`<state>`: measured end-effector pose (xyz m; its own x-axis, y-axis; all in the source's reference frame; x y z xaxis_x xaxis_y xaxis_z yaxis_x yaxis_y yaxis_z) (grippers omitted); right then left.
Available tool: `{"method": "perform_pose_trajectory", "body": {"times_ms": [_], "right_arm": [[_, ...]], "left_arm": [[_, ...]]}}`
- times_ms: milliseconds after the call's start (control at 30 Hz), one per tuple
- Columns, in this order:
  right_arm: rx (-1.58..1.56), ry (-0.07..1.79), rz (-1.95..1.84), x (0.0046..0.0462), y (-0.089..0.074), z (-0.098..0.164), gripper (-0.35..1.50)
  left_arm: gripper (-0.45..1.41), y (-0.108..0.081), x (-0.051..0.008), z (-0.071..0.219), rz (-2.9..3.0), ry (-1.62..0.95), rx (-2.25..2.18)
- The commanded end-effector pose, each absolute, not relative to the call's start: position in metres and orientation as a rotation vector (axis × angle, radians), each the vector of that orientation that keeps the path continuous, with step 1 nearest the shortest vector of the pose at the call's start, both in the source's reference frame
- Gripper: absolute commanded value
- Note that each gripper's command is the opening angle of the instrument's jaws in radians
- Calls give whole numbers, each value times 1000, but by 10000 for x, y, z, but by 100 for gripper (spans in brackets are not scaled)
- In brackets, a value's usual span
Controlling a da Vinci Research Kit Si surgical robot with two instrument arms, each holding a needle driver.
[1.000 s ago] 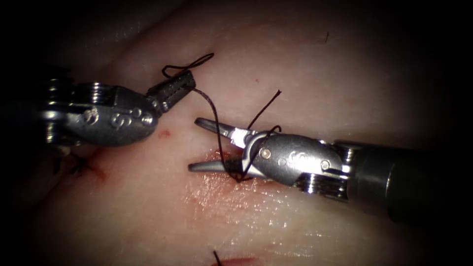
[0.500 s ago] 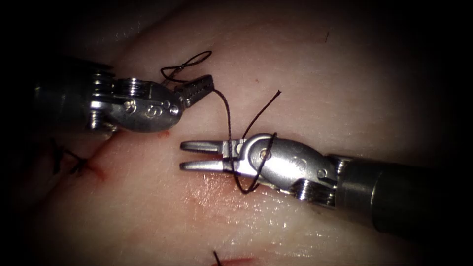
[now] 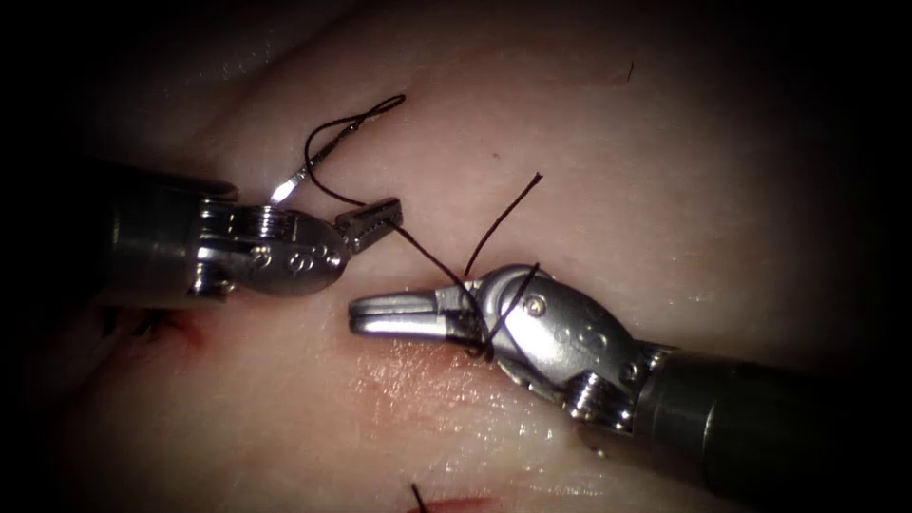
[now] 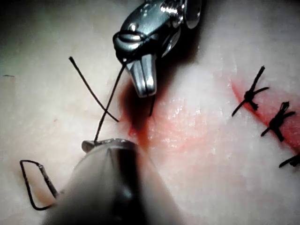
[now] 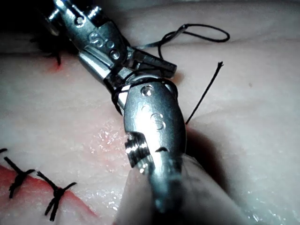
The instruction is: Wound Closure
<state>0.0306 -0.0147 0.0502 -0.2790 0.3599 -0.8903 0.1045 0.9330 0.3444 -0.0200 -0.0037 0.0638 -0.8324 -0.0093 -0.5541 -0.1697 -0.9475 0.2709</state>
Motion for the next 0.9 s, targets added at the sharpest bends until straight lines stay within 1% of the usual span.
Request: {"method": "perform_pose_trajectory", "body": {"times_ms": [33, 133, 167, 200, 300, 567, 833, 900], "right_arm": [[322, 1856, 285, 310, -142, 505, 9], [298, 1831, 333, 305, -136, 506, 27], [298, 1831, 333, 305, -136, 506, 27], [251, 1813, 348, 303, -134, 507, 36], [197, 1770, 380, 299, -133, 510, 46], [105, 1701, 439, 287, -129, 515, 46], [75, 1678, 449, 291, -140, 520, 46], [65, 1668, 452, 293, -144, 522, 49]], "left_arm": [[-45, -39, -206, 641, 2882, 480, -878], [-45, -47, -209, 635, 2870, 472, -875], [-45, -47, -209, 635, 2870, 472, -875], [-45, -53, -212, 631, 2864, 469, -873], [-45, -63, -215, 622, 2858, 466, -870], [-45, -93, -221, 596, 2823, 447, -871], [-45, -95, -228, 568, 2779, 443, -865], [-45, -91, -233, 564, 2758, 445, -862]]}}
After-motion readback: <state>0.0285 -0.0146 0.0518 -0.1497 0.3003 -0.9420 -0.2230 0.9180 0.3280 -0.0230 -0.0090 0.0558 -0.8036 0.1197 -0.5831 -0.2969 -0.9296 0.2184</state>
